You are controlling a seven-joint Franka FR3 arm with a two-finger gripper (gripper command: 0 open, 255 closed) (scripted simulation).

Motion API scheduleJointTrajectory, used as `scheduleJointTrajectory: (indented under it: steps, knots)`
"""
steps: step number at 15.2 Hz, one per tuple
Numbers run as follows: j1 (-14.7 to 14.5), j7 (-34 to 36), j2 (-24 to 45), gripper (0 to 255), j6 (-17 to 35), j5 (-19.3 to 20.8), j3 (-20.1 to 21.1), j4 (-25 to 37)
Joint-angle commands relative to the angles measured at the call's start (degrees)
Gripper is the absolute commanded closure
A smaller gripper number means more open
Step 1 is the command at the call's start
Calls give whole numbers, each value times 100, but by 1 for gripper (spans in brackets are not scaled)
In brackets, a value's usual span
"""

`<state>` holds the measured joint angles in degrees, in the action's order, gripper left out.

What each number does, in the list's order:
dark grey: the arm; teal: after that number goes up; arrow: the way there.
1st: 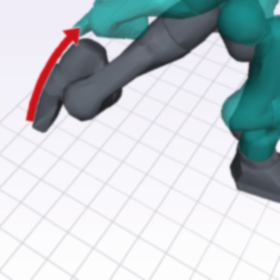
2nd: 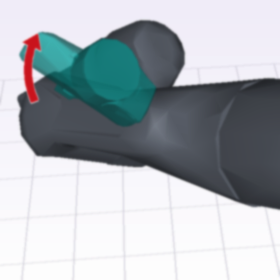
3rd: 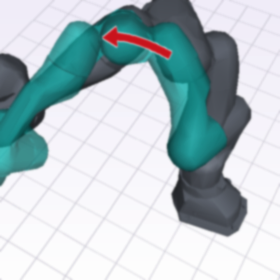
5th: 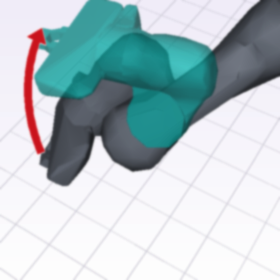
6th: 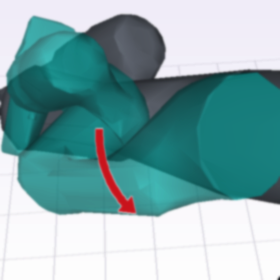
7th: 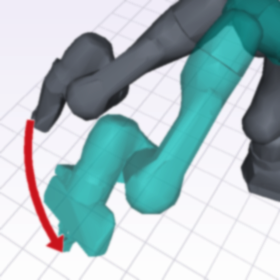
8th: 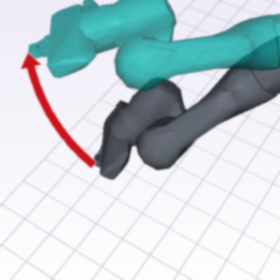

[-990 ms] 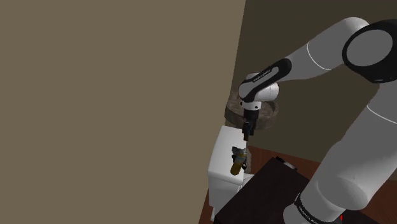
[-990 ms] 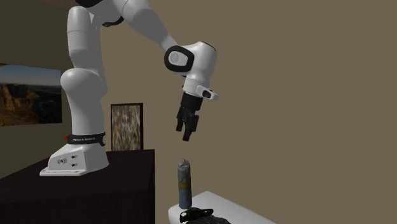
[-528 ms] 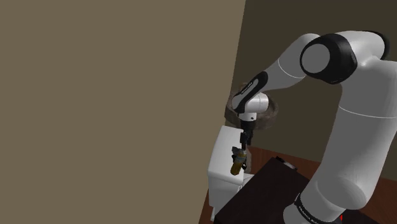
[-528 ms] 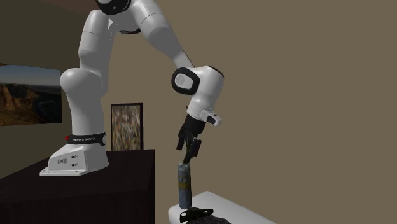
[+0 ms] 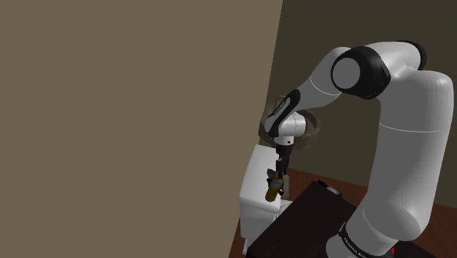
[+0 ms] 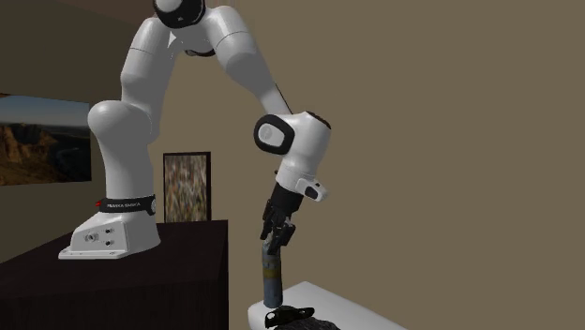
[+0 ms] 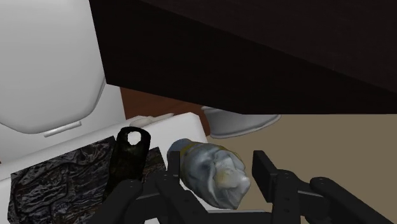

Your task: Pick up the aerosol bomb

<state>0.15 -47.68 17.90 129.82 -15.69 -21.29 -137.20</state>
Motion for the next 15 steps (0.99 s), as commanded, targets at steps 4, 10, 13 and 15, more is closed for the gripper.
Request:
scheduleJointTrajectory:
  steps: [4, 10, 13, 15]
  knots:
    - [5, -13, 22, 255, 19, -13, 6, 2]
    - [-16, 36, -77, 255, -51, 43, -21, -15]
    - [-55, 151, -319, 255, -243, 191, -88, -35]
    - [-76, 227, -478, 255, -375, 287, -126, -42]
